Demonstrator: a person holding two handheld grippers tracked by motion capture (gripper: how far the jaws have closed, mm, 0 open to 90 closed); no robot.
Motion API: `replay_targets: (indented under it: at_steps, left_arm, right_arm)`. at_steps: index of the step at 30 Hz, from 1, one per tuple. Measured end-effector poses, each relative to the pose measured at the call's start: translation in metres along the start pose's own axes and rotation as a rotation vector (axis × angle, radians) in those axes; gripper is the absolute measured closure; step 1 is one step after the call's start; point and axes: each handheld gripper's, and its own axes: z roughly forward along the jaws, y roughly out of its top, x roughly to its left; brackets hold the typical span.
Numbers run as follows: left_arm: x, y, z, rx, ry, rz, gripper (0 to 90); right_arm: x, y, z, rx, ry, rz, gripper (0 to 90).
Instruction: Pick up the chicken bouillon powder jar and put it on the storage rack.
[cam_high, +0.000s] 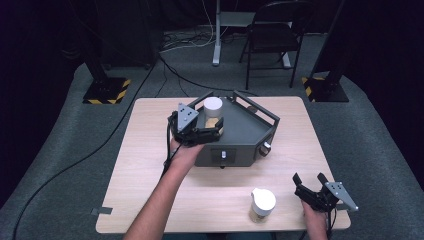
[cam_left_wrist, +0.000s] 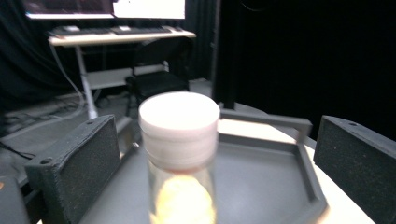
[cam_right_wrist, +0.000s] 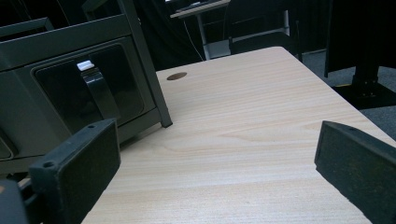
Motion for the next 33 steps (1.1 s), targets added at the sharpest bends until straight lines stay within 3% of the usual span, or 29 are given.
replay_targets:
  at_steps: [5,10,19,25,29,33]
  left_arm:
    - [-0.001,-0.009,-0.012,0.001,-0.016,0.023,0.0]
    - [-0.004,-0.022,-0.023,0.01,-0.022,0.011,0.0]
    - [-0.015,-0.046,-0.043,-0.001,-0.016,0.111,0.0]
    - [-0.015,-0.061,-0.054,0.01,-0.029,0.091,0.0]
    - [-0.011,-0.068,-0.062,0.022,-0.058,0.053,0.0]
    - [-0.014,-0.074,-0.068,0.034,-0.042,0.086,0.4]
  right_arm:
    - [0.0,0.0,0.0,0.001,-0.002,-0.001,0.0]
    - [0.0,-0.002,-0.001,-0.009,-0.006,0.014,0.0]
    - [0.001,0.0,0.0,0.001,-0.002,0.007,0.0]
    - [0.001,-0.001,0.0,-0.003,-0.004,0.013,0.0]
    - [0.001,-0.001,0.0,-0.002,-0.006,0.013,0.0]
    - [0.002,0.0,0.0,0.0,-0.011,0.015,0.0]
